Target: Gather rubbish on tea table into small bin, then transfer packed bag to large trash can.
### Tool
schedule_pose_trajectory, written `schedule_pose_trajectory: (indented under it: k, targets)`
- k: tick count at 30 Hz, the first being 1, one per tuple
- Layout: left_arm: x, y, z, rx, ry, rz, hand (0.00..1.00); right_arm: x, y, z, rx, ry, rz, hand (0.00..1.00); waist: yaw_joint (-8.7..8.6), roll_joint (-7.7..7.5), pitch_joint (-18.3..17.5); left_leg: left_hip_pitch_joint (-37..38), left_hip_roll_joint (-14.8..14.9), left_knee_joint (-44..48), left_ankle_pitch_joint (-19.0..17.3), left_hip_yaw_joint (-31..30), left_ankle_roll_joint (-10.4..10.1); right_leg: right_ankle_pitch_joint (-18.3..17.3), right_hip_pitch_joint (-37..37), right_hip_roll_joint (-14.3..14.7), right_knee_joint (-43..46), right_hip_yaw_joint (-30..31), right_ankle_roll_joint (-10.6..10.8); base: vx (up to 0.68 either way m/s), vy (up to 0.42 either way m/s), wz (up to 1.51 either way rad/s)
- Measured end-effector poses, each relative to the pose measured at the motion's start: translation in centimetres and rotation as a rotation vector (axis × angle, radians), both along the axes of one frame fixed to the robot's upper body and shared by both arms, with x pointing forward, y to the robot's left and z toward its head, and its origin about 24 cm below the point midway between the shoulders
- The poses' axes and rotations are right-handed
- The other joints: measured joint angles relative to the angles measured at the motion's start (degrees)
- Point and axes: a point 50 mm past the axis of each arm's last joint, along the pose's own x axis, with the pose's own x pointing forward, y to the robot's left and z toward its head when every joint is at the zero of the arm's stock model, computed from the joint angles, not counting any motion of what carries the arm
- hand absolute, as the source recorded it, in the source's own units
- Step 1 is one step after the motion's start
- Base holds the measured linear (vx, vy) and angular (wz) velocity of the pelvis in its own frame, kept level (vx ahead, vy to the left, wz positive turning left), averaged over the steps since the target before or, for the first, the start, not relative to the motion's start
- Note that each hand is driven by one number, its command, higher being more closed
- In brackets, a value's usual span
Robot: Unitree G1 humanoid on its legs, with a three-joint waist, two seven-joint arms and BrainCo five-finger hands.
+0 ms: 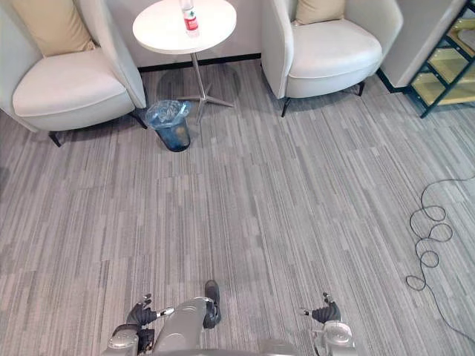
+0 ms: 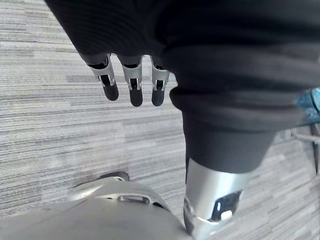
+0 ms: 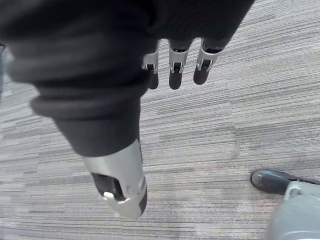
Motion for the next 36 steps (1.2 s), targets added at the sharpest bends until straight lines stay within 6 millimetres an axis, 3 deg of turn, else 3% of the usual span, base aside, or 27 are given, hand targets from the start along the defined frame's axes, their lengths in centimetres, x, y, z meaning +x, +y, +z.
schedule_pose_trajectory:
  k: [1, 2, 3, 4, 5, 6, 7, 9, 10, 11, 12, 13, 14, 16, 18, 19, 20, 22, 24, 27, 28, 29, 30, 31, 32, 34, 36]
  targets:
    - [-0.5, 0.1, -0.2, 0.001, 0.023, 0.002, 0.0, -0.1, 0.1, -0.1, 0.004, 0.003, 0.001, 0.0, -0.17, -0.39, -0.15, 2.5, -1.11, -0.09, -1.92, 0.35, 0.79, 1.19, -4.24, -1.41, 11.39, 1.67, 3.21, 0.47, 0.231, -0.03]
    - [-0.9, 0.3, -0.3, 0.008, 0.036, -0.005, 0.0, -0.2, 0.4, -0.2, 0.013, 0.007, 0.005, 0.0, -0.39, -0.71, -0.33, 5.65, -2.19, -0.48, -3.9, 0.39, 1.32, 2.78, -7.85, -2.75, 22.52, 2.81, 9.12, 0.48, 0.201, 0.02]
    - [-1.0, 0.4, -0.3, 0.012, 0.039, -0.007, 0.0, -0.3, 0.6, -0.3, 0.019, 0.009, 0.004, 0.0, -0.39, -0.73, -0.34, 7.32, -2.67, -0.7, -4.84, 0.2, 1.72, 2.54, -9.53, -3.0, 27.48, 2.7, 9.24, 0.49, 0.155, 0.1]
    - [-1.1, 0.5, -0.3, 0.02, 0.045, -0.025, 0.0, -0.4, 0.8, -0.4, 0.026, 0.014, 0.008, 0.0, -0.31, -0.77, -0.36, 10.63, -3.16, -1.52, -5.91, 0.12, 2.1, 1.64, -12.75, -3.22, 34.46, 2.01, 7.6, 0.48, 0.1, 0.25]
    - [-1.0, 0.7, -0.3, 0.027, 0.049, -0.032, 0.0, -0.4, 0.9, -0.4, 0.025, 0.015, 0.018, 0.0, -0.85, -0.69, -0.36, 13.94, -3.32, -3.08, -6.64, -0.34, 2.43, 0.17, -15.82, -3.48, 37.28, -0.37, 4.68, 0.48, 0.077, 0.29]
    - [-1.0, 0.7, -0.2, 0.029, 0.048, -0.032, 0.0, -0.2, 0.9, -0.3, 0.022, 0.013, 0.025, 0.0, -1.27, -0.63, -0.34, 15.5, -3.31, -4.13, -6.75, -0.73, 2.39, -0.51, -17.26, -3.45, 37.14, -2.16, 3.36, 0.49, 0.024, 0.35]
    - [-1.0, 0.8, -0.2, 0.031, 0.05, -0.03, 0.0, 0.2, 1.0, -0.2, 0.014, 0.005, 0.048, 0.0, -1.87, -0.25, -0.29, 18.51, -2.87, -6.46, -6.72, -1.41, 2.35, -1.64, -20.1, -2.85, 34.62, -5.3, 1.31, 0.5, -0.016, 0.24]
    - [-0.4, 0.7, -0.1, 0.031, 0.037, -0.033, 0.0, 0.2, 0.9, -0.2, 0.008, 0.006, 0.053, 0.0, -1.97, 0.41, -0.04, 22.13, -1.45, -8.55, -6.73, -1.77, 2.33, -2.14, -24.2, -0.84, 27.18, -8.27, 0.09, 0.49, -0.06, 0.2]
    - [-0.2, 0.7, 0.0, 0.029, 0.034, -0.035, 0.0, 0.1, 0.8, -0.2, 0.006, 0.008, 0.052, 0.0, -2.19, 0.92, 0.25, 23.73, -0.49, -9.27, -6.73, -2.41, 2.33, -1.68, -25.49, 0.62, 21.9, -8.6, -0.42, 0.48, -0.129, 0.42]
    - [-0.3, 0.7, -0.1, 0.03, 0.036, -0.035, 0.0, 0.2, 0.8, -0.1, 0.007, 0.005, 0.055, 0.0, -3.36, 1.06, 0.12, 25.01, 0.45, -9.72, -6.92, -4.03, 1.92, 1.64, -26.15, 2.63, 11.09, -7.82, -0.69, 0.58, -0.168, 0.73]
    - [-0.2, 0.9, 0.0, 0.038, 0.032, -0.042, 0.0, -0.3, 0.9, -0.3, 0.007, 0.016, 0.056, 0.0, -4.05, -0.17, -0.44, 25.93, -0.19, -9.69, -7.73, -4.95, -0.89, 11.71, -25.82, 3.2, 0.43, -6.28, -2.23, 0.49, -0.161, 0.81]
    - [-0.2, 1.0, 0.0, 0.04, 0.034, -0.044, 0.0, -1.0, 0.8, -0.5, 0.007, 0.033, 0.049, 0.0, -4.61, -0.76, -0.77, 26.9, -0.21, -9.56, -8.89, -5.78, -2.74, 18.91, -25.83, 3.05, 0.05, -5.93, -4.25, 0.54, -0.182, 0.52]
    - [-0.1, 0.1, -0.2, 0.016, 0.038, -0.042, 0.0, -0.9, 0.2, -0.4, -0.01, 0.042, 0.048, 0.0, -4.36, 1.69, -0.92, 28.19, 2.69, -9.37, -10.08, -6.53, -4.73, 16.13, -26.38, 4.65, 3.86, -7.04, -5.94, 0.43, -0.156, 0.17]
    - [0.0, -0.2, -0.2, 0.008, 0.035, -0.043, 0.0, -0.2, 0.4, -0.1, -0.007, 0.017, 0.056, 0.0, -4.51, 1.94, -1.29, 26.82, 3.97, -5.6, -8.6, -6.92, -7.2, 12.81, -25.94, 5.77, 4.14, -7.35, -6.62, 0.55, -0.236, 0.01]
    - [0.1, -0.7, -0.3, -0.012, 0.031, -0.027, 0.0, -0.1, 0.6, -0.1, -0.005, 0.008, 0.059, 0.0, -4.66, 2.6, -1.04, 21.74, 6.12, 6.7, -6.29, -8.22, -10.79, 11.86, -21.83, 7.13, 0.96, -8.53, -7.48, 0.51, -0.245, 0.15]
    - [-0.2, -1.0, -0.5, -0.025, 0.034, -0.012, 0.0, -0.6, 0.9, -0.3, 0.002, 0.017, 0.058, 0.0, -4.42, 2.74, -0.99, 17.84, 8.04, 18.67, -2.54, -8.44, -11.25, 11.24, -17.08, 8.08, -2.04, -8.74, -8.06, 0.35, -0.138, 0.11]
    - [-0.3, -1.1, -0.5, -0.036, 0.028, 0.011, 0.0, -0.8, 1.3, -0.2, 0.007, 0.007, 0.061, 0.0, -3.66, 2.81, -0.82, 14.41, 10.53, 29.6, -3.07, -7.3, -10.73, 10.46, -12.28, 9.1, -4.58, -8.84, -8.63, 0.49, -0.172, 0.06]
    - [-0.1, -1.2, -0.2, -0.036, 0.004, 0.012, 0.0, -0.9, 1.8, -0.2, 0.019, -0.008, 0.064, 0.0, -2.88, 2.4, -0.69, 8.85, 12.88, 38.47, -4.25, -5.05, -8.73, 8.49, -6.81, 9.62, -7.0, -8.77, -9.36, 0.36, -0.08, 0.02]
    - [0.5, -1.1, 0.1, -0.031, -0.026, 0.008, 0.0, -0.7, 2.0, -0.2, 0.022, -0.016, 0.058, 0.0, -1.59, 1.91, -0.63, 3.11, 13.53, 37.03, -5.47, -2.31, -6.74, 7.97, -3.77, 9.5, -9.4, -8.25, -9.39, 0.26, -0.016, -0.08]
    - [0.5, -0.7, 0.1, -0.021, -0.021, 0.009, 0.0, 0.0, 1.9, 0.0, 0.025, -0.026, 0.054, 0.0, -1.09, 1.85, -0.5, -1.09, 9.96, 19.0, -5.81, 1.78, -5.88, 7.4, 0.29, 6.97, -12.0, -7.09, -6.67, 0.36, 0.104, -0.15]
    - [0.3, -0.8, 0.1, -0.022, -0.016, 0.007, 0.0, 0.0, 1.7, 0.0, 0.022, -0.027, 0.042, 0.0, -1.06, 1.79, -0.46, -0.99, 7.03, 8.25, -4.69, 1.82, -6.64, 6.55, 1.77, 5.37, -12.69, -6.72, -5.3, 0.33, 0.142, -0.09]
    - [0.2, -0.9, 0.0, -0.023, -0.011, 0.006, 0.0, -0.2, 1.5, -0.1, 0.022, -0.021, 0.032, 0.0, -1.04, 1.82, -0.46, -0.72, 5.79, 2.87, -2.79, 1.74, -6.7, 6.13, 2.51, 4.79, -13.09, -6.57, -4.67, 0.49, 0.267, -0.15]
    - [-0.2, -0.9, -0.1, -0.024, 0.001, 0.003, 0.0, -0.7, 1.0, -0.3, 0.012, 0.006, 0.027, 0.0, -0.5, 2.8, -0.72, 0.37, 4.29, -7.09, 3.61, 0.97, -6.51, 4.39, 3.85, 4.73, -13.74, -5.65, -2.47, 0.42, 0.262, -0.25]
    - [-0.4, -0.9, -0.2, -0.023, 0.008, 0.005, 0.0, -0.9, 1.0, -0.4, 0.012, 0.018, 0.028, 0.0, 0.13, 2.87, -0.81, 0.57, 4.26, -6.53, 7.36, 0.35, -4.77, 3.34, 4.29, 4.65, -13.56, -4.85, -1.96, 0.52, 0.302, -0.3]
    - [-0.7, -0.4, -0.2, -0.01, 0.016, 0.004, 0.0, -1.0, 1.5, -0.6, 0.026, 0.027, 0.034, 0.0, 0.19, 1.1, -1.29, -0.04, 2.17, -3.89, 6.06, 0.13, -1.25, 1.7, 4.85, 2.75, -12.69, -4.28, -0.99, 0.37, 0.187, -0.14]
    - [-0.2, 0.3, 0.0, 0.01, 0.011, -0.001, 0.0, -1.1, 1.6, -0.7, 0.029, 0.03, 0.031, 0.0, 0.06, -1.11, -1.3, -0.96, -0.03, -1.07, 2.22, 0.49, -0.22, 0.24, 3.17, 0.12, -7.46, -3.37, -0.05, 0.47, 0.201, 0.11]
    - [-0.3, 0.3, -0.1, 0.009, 0.026, -0.004, 0.0, -0.5, 1.5, -0.5, 0.025, 0.017, 0.033, 0.0, 0.07, -1.51, -1.44, 1.1, -1.41, -1.44, 0.1, 1.37, 0.51, 0.83, -2.08, -1.44, 4.85, -0.15, 1.01, 0.52, 0.264, -0.04]
